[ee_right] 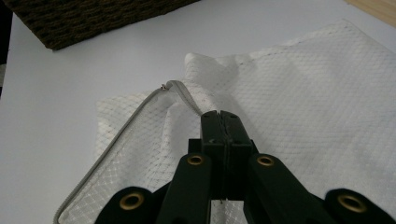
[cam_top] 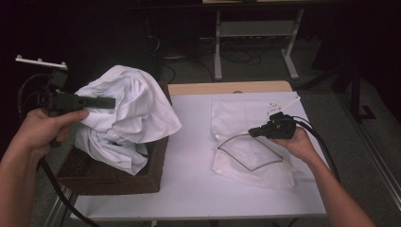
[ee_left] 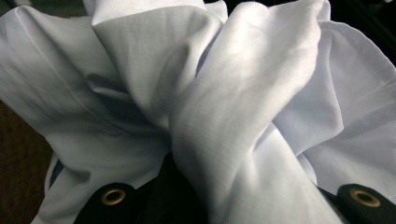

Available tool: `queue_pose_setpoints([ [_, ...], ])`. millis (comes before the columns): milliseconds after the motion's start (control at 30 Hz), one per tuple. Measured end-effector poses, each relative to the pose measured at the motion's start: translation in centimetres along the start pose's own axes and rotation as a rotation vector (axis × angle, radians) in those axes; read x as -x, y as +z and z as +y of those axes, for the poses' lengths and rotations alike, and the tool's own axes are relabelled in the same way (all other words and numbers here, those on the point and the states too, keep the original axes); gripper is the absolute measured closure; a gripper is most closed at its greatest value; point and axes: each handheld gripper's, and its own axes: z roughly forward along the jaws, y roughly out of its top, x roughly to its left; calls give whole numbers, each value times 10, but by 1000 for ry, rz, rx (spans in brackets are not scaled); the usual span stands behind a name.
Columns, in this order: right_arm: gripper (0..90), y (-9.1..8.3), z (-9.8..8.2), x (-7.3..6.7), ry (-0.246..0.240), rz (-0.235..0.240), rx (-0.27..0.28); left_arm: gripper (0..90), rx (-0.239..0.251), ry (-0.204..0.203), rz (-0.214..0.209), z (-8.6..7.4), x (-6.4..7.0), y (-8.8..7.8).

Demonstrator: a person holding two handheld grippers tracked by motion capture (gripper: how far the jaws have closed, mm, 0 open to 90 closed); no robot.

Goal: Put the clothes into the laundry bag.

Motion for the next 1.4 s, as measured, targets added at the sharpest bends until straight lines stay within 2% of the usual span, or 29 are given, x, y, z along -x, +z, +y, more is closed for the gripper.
queue_pose_setpoints([
  [133,891,0,-1,2,4,-5,-5,820,3,30,-31,13,17,3],
  [267,891,-1,-1,6,7,-11,-3,820,-25,56,-55,20,30,17],
  [400,892,-5,0,8,9,-20,4,819,-57,87,-93,26,42,40],
  [567,891,-11,-1,11,12,-28,6,820,-91,134,-166,36,61,73],
  [700,891,-11,-5,12,17,-26,6,819,-106,155,-218,44,75,95],
  [867,892,-13,-11,13,21,-24,9,819,-138,175,-263,47,86,121],
  [1000,892,-16,-14,14,24,-23,16,819,-164,174,-302,41,92,141],
  [1100,891,-18,-15,14,25,-24,20,819,-194,179,-332,30,93,156],
  [1267,892,-21,-12,13,26,-24,35,819,-251,157,-362,4,85,178],
  [1400,892,-23,-5,10,21,-21,50,819,-301,137,-358,-16,76,194],
])
